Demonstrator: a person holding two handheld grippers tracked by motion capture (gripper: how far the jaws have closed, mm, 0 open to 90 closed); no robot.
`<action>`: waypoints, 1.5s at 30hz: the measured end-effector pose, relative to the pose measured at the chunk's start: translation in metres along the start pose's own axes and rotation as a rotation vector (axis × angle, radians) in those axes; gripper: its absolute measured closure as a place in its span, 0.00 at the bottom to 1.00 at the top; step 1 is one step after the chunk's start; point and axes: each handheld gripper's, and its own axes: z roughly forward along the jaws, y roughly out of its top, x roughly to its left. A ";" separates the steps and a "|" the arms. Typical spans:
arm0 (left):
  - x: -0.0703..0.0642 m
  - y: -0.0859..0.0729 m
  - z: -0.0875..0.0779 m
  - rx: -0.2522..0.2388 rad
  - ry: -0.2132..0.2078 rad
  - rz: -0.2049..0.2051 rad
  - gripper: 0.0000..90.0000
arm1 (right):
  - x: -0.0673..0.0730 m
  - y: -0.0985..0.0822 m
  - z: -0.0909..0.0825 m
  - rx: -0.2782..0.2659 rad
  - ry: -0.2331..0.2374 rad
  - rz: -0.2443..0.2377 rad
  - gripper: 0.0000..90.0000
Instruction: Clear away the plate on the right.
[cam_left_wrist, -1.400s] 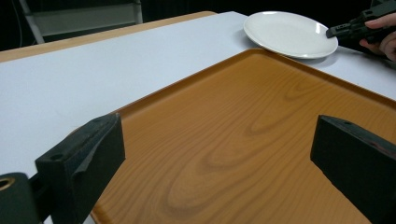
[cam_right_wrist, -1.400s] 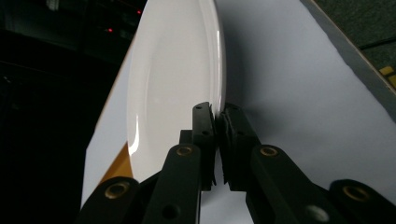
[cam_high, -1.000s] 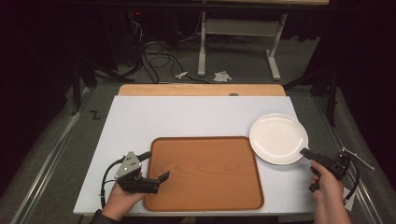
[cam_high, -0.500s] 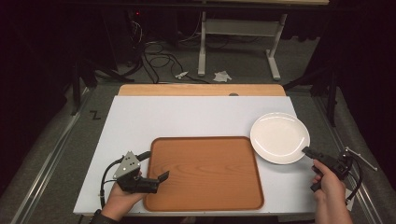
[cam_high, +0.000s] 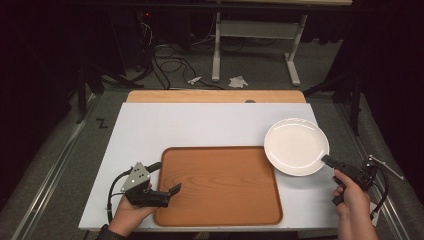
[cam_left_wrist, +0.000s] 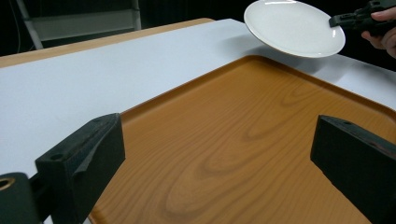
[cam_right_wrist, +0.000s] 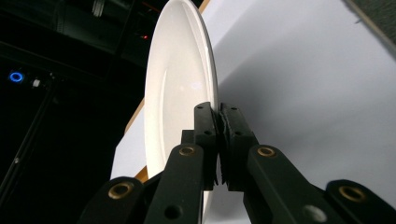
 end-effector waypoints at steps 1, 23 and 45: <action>0.000 0.000 0.000 -0.001 0.000 0.000 0.04 | 0.000 0.000 0.000 0.000 0.000 0.000 0.99; 0.000 0.000 0.000 -0.002 -0.003 0.000 0.04 | 0.011 -0.010 0.012 0.087 0.081 -0.011 0.99; 0.000 0.000 0.001 -0.002 -0.007 -0.003 0.04 | 0.027 -0.027 0.026 0.181 0.130 -0.052 0.99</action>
